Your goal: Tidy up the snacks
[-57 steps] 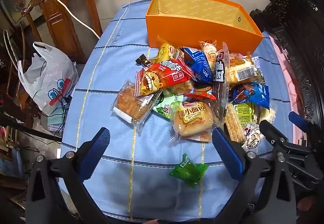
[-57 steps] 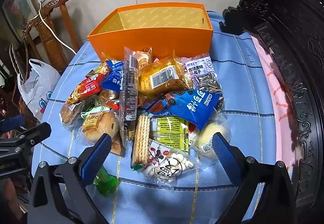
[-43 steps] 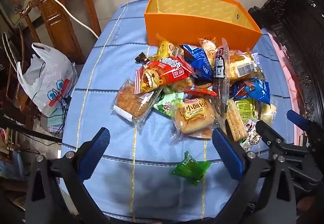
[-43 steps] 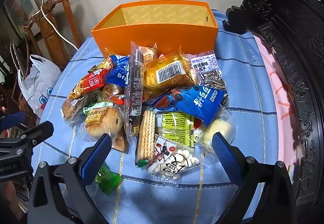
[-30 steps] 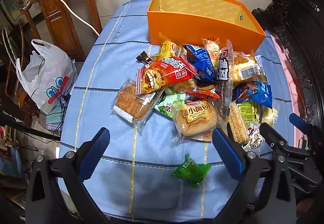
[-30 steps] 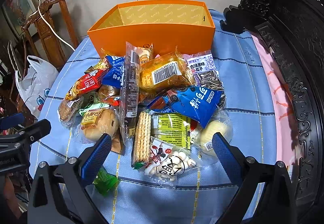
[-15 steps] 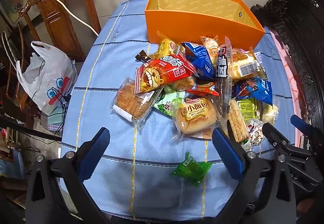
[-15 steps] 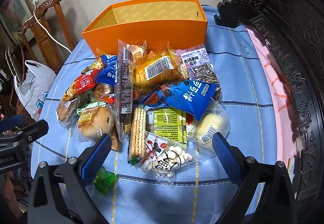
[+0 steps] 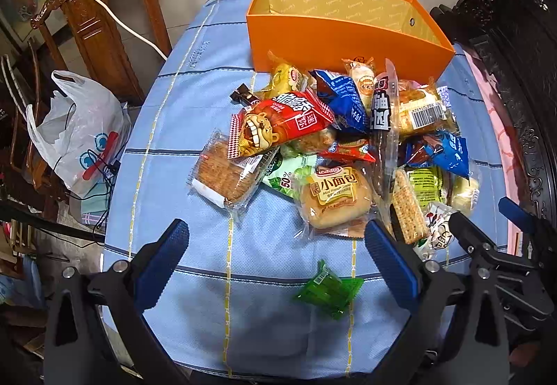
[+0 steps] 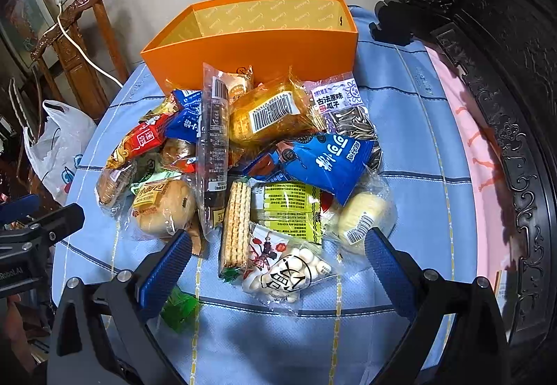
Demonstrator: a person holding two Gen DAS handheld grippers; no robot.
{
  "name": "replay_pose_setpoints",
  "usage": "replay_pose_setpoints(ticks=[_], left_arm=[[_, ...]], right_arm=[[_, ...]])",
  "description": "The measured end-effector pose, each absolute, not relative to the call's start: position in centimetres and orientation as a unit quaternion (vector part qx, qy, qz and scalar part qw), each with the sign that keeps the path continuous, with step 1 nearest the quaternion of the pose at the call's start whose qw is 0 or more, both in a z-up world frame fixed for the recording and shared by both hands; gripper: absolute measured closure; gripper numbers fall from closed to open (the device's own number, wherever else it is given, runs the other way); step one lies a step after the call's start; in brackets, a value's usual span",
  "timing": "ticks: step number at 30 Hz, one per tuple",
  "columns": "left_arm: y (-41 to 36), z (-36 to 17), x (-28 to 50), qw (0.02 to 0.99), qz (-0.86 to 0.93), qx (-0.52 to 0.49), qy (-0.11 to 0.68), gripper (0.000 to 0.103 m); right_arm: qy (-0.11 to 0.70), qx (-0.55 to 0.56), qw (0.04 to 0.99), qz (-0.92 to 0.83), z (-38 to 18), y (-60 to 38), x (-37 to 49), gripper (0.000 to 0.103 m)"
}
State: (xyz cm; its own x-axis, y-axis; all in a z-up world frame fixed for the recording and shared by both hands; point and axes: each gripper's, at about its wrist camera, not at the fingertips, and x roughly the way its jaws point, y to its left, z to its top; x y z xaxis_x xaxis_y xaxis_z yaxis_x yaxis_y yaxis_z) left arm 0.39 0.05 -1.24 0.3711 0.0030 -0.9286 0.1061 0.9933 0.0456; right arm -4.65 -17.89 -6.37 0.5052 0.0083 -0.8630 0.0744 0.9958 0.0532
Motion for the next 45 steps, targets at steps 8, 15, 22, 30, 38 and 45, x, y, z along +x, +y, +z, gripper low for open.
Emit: replay_pose_setpoints(ticks=[8,15,22,30,38,45], left_arm=[[0.1,-1.3,0.5,0.826,-0.031,0.047,0.561,0.004],[0.1,-1.5,0.5,0.825,-0.031,0.046,0.563,0.004],[0.1,-1.6,0.6,0.824,-0.032,0.046,0.563,0.004],[-0.1,-1.8,0.8,0.824,-0.034,0.047,0.563,0.004],[-0.1,-2.0,1.1,0.821,-0.033,0.045,0.568,0.004],[1.1,-2.5,1.6,0.818,-0.03,0.022,0.575,0.004]], right_arm=[[0.5,0.039,0.865,-0.019,-6.5,-17.8,-4.5,0.004],[0.501,0.038,0.864,-0.02,-6.5,-17.8,-4.4,0.004],[0.505,0.039,0.862,-0.022,-6.6,-17.9,-4.3,0.004],[0.506,0.041,0.861,-0.024,-6.7,-17.9,-4.2,0.004],[0.509,0.042,0.859,-0.025,-6.8,-18.1,-4.0,0.004],[0.508,0.058,0.859,-0.037,-7.2,-19.8,-4.1,0.004]])
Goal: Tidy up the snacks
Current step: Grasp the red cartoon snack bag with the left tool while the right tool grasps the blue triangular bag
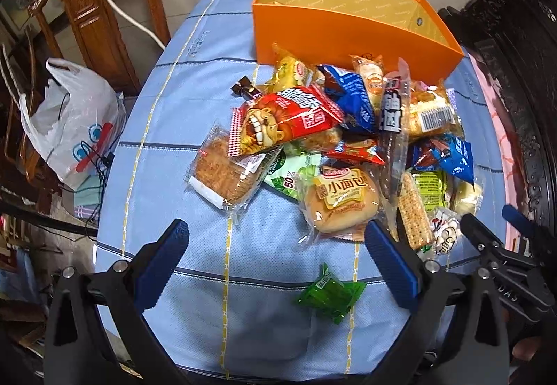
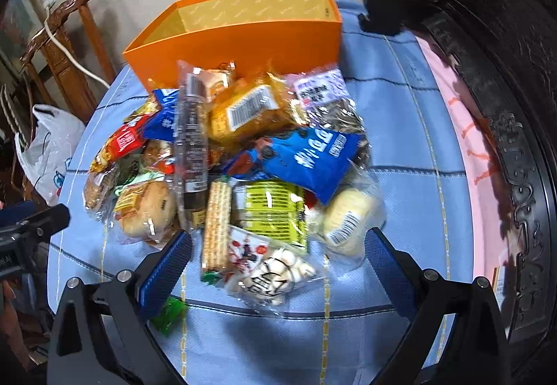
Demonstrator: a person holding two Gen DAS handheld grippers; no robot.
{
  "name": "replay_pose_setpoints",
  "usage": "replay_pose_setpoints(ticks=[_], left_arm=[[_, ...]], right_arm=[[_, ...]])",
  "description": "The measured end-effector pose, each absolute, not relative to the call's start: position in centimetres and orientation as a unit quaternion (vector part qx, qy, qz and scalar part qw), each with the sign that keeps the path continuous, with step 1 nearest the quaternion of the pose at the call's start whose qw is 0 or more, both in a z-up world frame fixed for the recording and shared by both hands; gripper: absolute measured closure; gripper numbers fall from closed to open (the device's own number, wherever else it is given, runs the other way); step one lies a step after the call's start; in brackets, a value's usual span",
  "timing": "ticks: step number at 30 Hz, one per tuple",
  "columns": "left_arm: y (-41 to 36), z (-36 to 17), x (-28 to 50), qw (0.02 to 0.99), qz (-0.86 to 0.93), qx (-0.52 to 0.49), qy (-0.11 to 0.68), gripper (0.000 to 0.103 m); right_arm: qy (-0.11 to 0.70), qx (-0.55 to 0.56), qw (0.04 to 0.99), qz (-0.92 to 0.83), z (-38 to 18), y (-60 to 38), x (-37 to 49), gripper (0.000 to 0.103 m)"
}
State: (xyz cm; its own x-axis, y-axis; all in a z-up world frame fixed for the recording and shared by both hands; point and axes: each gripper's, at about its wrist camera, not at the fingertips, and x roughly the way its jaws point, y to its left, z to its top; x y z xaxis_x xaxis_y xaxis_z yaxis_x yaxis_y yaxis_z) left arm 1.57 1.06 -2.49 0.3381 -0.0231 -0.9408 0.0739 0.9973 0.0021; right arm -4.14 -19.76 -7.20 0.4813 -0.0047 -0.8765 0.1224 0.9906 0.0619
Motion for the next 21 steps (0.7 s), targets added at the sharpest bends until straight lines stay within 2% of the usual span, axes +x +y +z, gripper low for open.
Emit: replay_pose_setpoints(ticks=[6,14,17,21], left_arm=[[2.3,-3.3,2.2,0.814,-0.028,0.005,0.58,0.004],[2.0,-5.0,5.2,0.814,-0.049,0.035,0.577,0.004],[0.6,-5.9,7.0,0.817,-0.062,0.063,0.569,0.004],[-2.1,-8.2,9.4,0.815,-0.041,0.157,0.556,0.004]], right_arm=[[0.507,0.11,0.854,-0.033,-8.1,-21.6,-4.6,0.004],[0.513,0.114,0.85,-0.03,-8.9,-21.9,-4.0,0.004],[0.517,0.117,0.847,-0.036,-9.2,-22.4,-3.5,0.004],[0.525,0.123,0.841,-0.041,-9.7,-22.9,-3.2,0.004]])
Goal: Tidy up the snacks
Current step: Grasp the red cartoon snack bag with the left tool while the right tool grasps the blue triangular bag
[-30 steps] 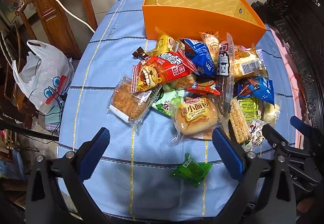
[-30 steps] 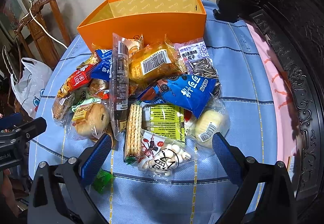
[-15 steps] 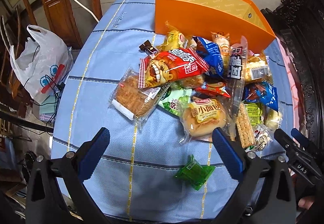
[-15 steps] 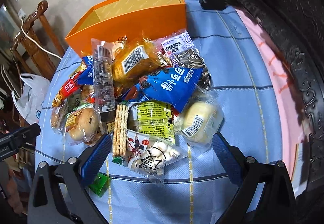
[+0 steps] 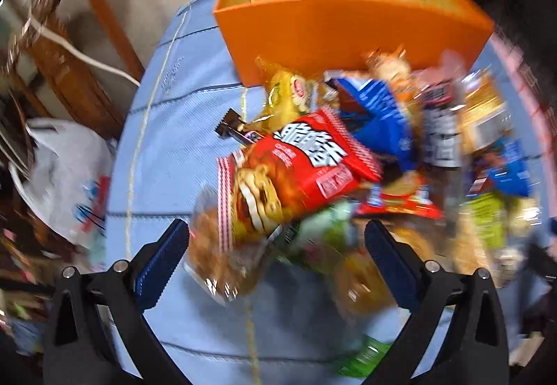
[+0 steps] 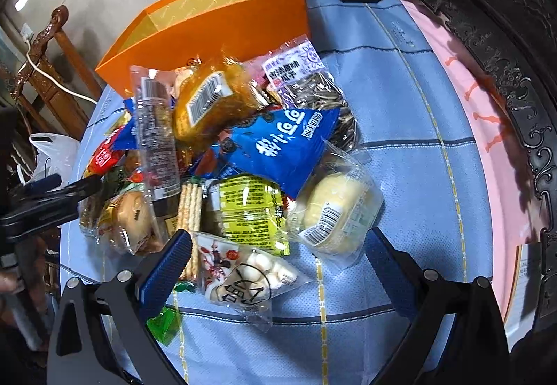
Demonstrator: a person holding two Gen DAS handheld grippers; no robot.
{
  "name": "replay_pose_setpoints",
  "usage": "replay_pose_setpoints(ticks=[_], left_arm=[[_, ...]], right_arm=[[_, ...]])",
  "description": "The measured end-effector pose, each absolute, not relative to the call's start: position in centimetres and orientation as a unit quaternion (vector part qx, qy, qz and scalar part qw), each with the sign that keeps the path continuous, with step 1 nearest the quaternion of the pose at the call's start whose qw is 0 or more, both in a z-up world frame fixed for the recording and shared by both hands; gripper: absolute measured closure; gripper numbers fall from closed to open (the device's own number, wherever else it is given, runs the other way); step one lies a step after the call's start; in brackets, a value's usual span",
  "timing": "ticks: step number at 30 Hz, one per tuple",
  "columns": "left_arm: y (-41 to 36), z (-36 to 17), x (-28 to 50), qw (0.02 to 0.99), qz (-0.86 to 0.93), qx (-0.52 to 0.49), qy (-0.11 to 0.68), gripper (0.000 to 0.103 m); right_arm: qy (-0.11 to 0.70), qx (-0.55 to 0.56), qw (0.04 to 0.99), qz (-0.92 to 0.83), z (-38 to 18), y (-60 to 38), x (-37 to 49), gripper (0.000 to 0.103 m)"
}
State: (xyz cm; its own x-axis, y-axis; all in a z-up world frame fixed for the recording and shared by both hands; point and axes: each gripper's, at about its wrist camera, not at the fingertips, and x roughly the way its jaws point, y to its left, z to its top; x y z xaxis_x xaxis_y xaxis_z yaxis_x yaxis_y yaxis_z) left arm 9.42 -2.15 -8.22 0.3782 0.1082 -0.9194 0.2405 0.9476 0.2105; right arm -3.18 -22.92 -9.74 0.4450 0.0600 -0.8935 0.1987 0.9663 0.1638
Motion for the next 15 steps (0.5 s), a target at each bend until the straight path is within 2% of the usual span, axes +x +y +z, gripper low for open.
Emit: replay_pose_setpoints(ticks=[7,8,9,10,11,13,15], left_arm=[[-4.1,-9.9,11.9,0.81,-0.061,0.207,0.545,0.004],[-4.0,-10.1,12.3,0.809,-0.061,0.207,0.546,0.008],[-3.8,-10.6,13.0,0.806,-0.067,0.204,0.552,0.017],[-3.7,-10.8,13.3,0.803,-0.081,0.191,0.559,0.043],[-3.5,-10.5,13.6,0.806,-0.09,0.176,0.558,0.052],[-3.5,-10.1,13.8,0.813,-0.086,0.174,0.549,0.063],[-2.5,-8.9,13.7,0.819,-0.096,0.132,0.549,0.066]], right_arm=[[0.538,0.14,0.829,-0.058,-10.9,-24.4,-2.8,0.004],[0.539,0.143,0.828,-0.059,-11.0,-24.7,-2.7,0.004],[0.541,0.146,0.827,-0.058,-11.0,-24.9,-2.6,0.004],[0.542,0.147,0.826,-0.056,-11.0,-25.0,-2.5,0.004],[0.543,0.149,0.825,-0.054,-11.0,-25.3,-2.4,0.004],[0.541,0.155,0.825,-0.056,-10.8,-26.0,-2.1,0.004],[0.538,0.168,0.824,-0.059,-10.6,-27.1,-2.0,0.004]])
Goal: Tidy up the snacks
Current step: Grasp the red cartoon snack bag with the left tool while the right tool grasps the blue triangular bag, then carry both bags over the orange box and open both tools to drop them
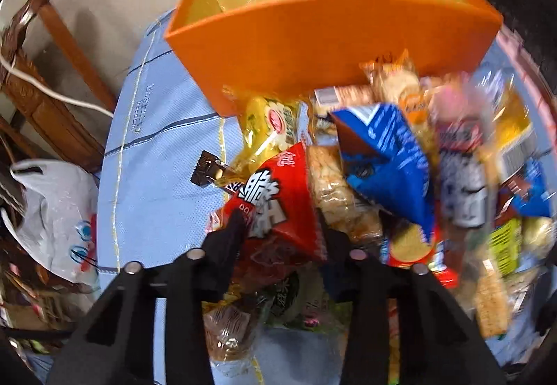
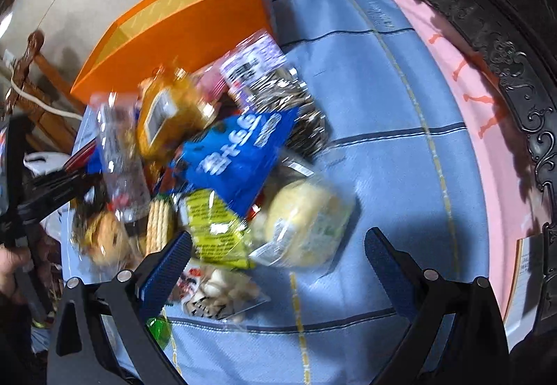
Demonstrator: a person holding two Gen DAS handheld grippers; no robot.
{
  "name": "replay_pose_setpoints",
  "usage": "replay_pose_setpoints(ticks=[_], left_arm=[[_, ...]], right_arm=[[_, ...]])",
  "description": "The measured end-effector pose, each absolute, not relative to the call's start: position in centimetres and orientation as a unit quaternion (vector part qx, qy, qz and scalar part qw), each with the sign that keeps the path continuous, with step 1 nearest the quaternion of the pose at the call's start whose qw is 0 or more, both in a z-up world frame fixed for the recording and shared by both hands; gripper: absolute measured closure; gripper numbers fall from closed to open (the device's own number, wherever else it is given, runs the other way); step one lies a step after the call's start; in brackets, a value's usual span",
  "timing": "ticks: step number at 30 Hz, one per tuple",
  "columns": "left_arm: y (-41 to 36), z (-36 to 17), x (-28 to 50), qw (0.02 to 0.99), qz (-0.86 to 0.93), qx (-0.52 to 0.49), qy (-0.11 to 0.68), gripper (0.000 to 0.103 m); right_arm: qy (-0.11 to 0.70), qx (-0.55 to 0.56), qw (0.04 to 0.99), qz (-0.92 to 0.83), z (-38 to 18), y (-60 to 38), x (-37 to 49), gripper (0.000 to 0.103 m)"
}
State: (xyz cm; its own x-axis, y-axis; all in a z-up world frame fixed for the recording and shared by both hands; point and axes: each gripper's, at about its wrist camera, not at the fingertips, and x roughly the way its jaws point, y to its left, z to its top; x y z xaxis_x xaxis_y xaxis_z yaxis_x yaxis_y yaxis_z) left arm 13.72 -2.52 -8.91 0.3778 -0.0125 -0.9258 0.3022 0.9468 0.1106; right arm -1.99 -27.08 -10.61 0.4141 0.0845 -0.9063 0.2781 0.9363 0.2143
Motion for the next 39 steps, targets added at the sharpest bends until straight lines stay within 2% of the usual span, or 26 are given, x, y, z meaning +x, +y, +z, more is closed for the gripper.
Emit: replay_pose_setpoints(ticks=[2,6,11,18,19,20,22,23,26,32,39], left_arm=[[-1.2,-7.5,13.4,0.824,-0.119,0.073,0.549,0.072],[1.1,-6.1,12.1,0.825,-0.132,0.008,0.549,0.073],[3.4,-6.7,11.6,0.819,-0.135,-0.049,0.556,0.073],[4.4,-8.5,12.6,0.807,-0.117,-0.077,0.573,0.066],[4.2,-9.0,13.0,0.804,-0.111,-0.074,0.58,0.065],[4.1,-9.3,13.1,0.802,-0.109,-0.074,0.582,0.065],[3.8,-9.4,13.5,0.802,-0.113,-0.082,0.581,0.065],[3.8,-9.4,13.6,0.8,-0.119,-0.088,0.581,0.065],[4.1,-9.7,13.7,0.79,-0.131,-0.11,0.588,0.072],[5.7,-8.5,12.8,0.788,-0.143,-0.158,0.577,0.078],[4.7,-4.6,11.7,0.8,-0.184,-0.159,0.548,0.078]], right_arm=[[0.536,0.201,0.817,-0.062,-10.7,-28.5,-1.9,0.004],[0.53,0.202,0.821,-0.055,-10.5,-28.8,-0.9,0.007],[0.543,0.033,0.839,-0.011,-11.3,-24.1,2.8,0.01],[0.563,-0.021,0.826,-0.007,-14.0,-21.5,7.1,0.011],[0.562,-0.012,0.827,-0.001,-14.3,-21.5,7.6,0.015],[0.57,0.0,0.822,0.003,-14.7,-21.8,8.2,0.036],[0.59,0.011,0.807,0.01,-15.2,-22.3,8.7,0.061],[0.591,0.021,0.806,0.017,-15.1,-22.6,8.7,0.066],[0.582,0.064,0.81,0.021,-14.0,-24.5,7.9,0.072],[0.541,0.115,0.831,0.058,-10.4,-26.7,4.9,0.073],[0.489,0.128,0.859,0.081,-5.6,-27.4,5.0,0.073]])
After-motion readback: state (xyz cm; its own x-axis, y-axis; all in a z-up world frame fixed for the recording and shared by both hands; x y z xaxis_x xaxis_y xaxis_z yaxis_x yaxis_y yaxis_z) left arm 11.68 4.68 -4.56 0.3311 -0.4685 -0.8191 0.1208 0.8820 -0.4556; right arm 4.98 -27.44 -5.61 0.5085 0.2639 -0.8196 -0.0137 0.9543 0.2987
